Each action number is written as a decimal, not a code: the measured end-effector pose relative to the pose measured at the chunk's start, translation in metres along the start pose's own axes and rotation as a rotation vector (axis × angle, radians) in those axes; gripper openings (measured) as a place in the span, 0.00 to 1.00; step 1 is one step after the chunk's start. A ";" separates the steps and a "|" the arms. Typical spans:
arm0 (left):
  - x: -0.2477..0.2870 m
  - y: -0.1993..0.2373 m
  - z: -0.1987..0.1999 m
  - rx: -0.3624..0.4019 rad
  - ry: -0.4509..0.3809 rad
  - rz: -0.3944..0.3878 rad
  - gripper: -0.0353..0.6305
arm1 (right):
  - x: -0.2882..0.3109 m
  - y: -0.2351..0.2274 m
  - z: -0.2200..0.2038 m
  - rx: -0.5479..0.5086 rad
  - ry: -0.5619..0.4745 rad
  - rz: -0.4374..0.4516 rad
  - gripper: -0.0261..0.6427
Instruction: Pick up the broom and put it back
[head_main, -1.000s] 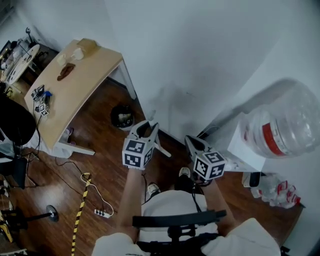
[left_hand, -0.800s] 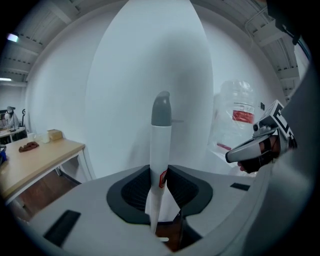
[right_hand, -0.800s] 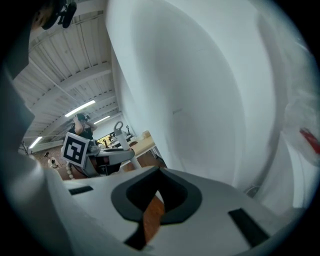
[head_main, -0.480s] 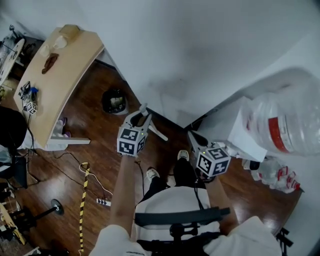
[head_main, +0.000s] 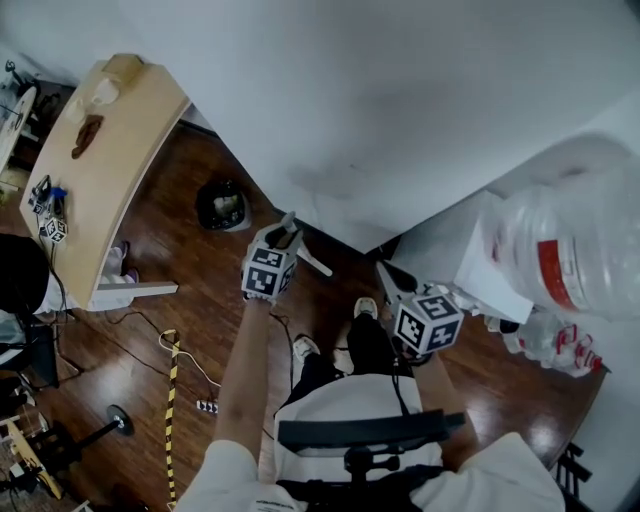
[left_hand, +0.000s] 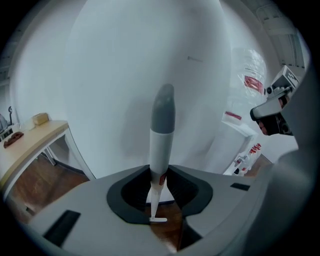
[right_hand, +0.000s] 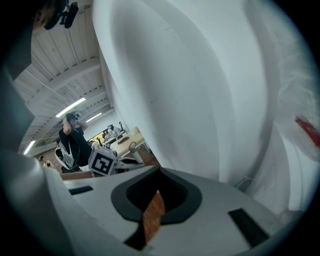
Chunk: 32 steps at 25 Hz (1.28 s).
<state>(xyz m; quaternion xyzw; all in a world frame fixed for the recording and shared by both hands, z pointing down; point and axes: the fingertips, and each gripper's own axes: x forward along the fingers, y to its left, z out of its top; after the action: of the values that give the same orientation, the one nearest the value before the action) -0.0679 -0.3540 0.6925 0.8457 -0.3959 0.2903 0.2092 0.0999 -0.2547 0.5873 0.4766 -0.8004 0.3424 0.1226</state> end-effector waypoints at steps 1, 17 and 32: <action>0.005 0.002 0.003 -0.003 0.004 -0.008 0.21 | 0.000 -0.002 0.000 0.003 0.001 -0.003 0.06; 0.070 0.004 0.043 0.003 0.008 -0.050 0.21 | -0.016 -0.033 0.004 0.028 -0.006 -0.051 0.06; 0.031 -0.004 0.037 -0.092 -0.105 0.007 0.32 | -0.015 -0.003 0.005 -0.055 0.004 -0.012 0.06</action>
<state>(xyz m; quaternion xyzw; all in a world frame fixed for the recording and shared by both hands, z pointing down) -0.0370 -0.3903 0.6845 0.8478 -0.4224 0.2276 0.2260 0.1113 -0.2487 0.5768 0.4773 -0.8063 0.3205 0.1391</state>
